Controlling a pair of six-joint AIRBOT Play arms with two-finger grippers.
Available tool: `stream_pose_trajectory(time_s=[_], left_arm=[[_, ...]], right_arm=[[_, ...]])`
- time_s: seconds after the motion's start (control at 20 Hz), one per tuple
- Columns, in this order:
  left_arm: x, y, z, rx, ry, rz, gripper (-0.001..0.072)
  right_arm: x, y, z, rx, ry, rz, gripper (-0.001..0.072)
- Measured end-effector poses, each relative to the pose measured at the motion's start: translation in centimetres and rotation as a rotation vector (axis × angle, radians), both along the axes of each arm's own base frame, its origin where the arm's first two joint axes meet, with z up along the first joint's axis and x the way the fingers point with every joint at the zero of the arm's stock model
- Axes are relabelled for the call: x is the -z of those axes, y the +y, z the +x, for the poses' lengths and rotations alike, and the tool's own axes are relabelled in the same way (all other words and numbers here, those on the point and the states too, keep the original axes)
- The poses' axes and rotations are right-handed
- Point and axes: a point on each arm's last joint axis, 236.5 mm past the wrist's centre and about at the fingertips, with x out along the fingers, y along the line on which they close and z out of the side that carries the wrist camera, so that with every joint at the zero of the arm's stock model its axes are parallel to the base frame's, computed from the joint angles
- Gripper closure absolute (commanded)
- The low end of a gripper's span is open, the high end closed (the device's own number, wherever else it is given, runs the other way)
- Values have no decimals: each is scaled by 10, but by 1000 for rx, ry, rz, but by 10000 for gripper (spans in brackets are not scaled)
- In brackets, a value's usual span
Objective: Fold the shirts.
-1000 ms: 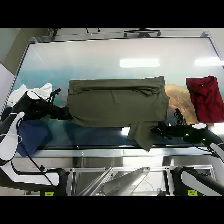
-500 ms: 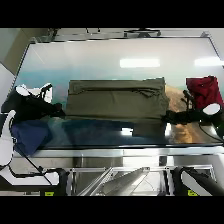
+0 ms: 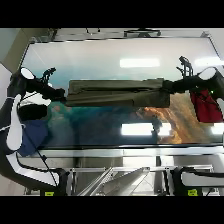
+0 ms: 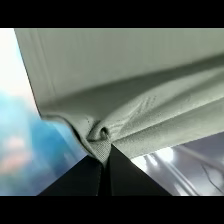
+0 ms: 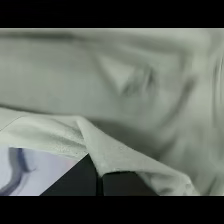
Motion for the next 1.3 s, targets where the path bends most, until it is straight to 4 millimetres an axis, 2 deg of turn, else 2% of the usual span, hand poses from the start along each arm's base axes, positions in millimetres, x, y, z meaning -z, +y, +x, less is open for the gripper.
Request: stream_pose_trajectory(time_s=[0.15,0.35,0.55,0.7,0.75,0.8,0.85,0.9,0.95,1.0,1.05,1.15,1.3], left_arm=[[12,-1,33,6,-15,33,691],[40,-8,74,2,-41,52,692],[68,-13,97,-7,-61,59,693],[80,-14,98,-13,-52,58,692],[81,-15,98,-14,-52,57,690],[81,-15,98,-16,-52,57,689],[80,-15,99,-16,-56,58,656],[78,-14,99,-16,-62,63,410],[74,-13,100,-15,-68,67,260],[68,-12,99,-13,-76,73,43],[59,-12,100,-14,-88,73,-9],[38,-8,101,-19,-117,72,-10],[4,5,103,-45,-175,73,-9]], right_arm=[[16,-3,38,-5,-3,-1,692],[54,-8,71,3,9,-7,692],[92,-11,81,1,37,-15,691],[102,-12,83,-10,37,-22,690],[103,-12,84,-14,34,-24,633],[103,-12,84,-15,32,-25,446],[101,-13,85,-16,24,-30,315],[98,-15,86,-17,16,-37,306],[94,-18,87,-16,8,-41,265],[89,-23,87,-18,1,-56,100],[85,-31,85,-24,3,-75,15],[79,-50,79,-20,25,-103,14],[86,-74,58,7,131,-89,14]])
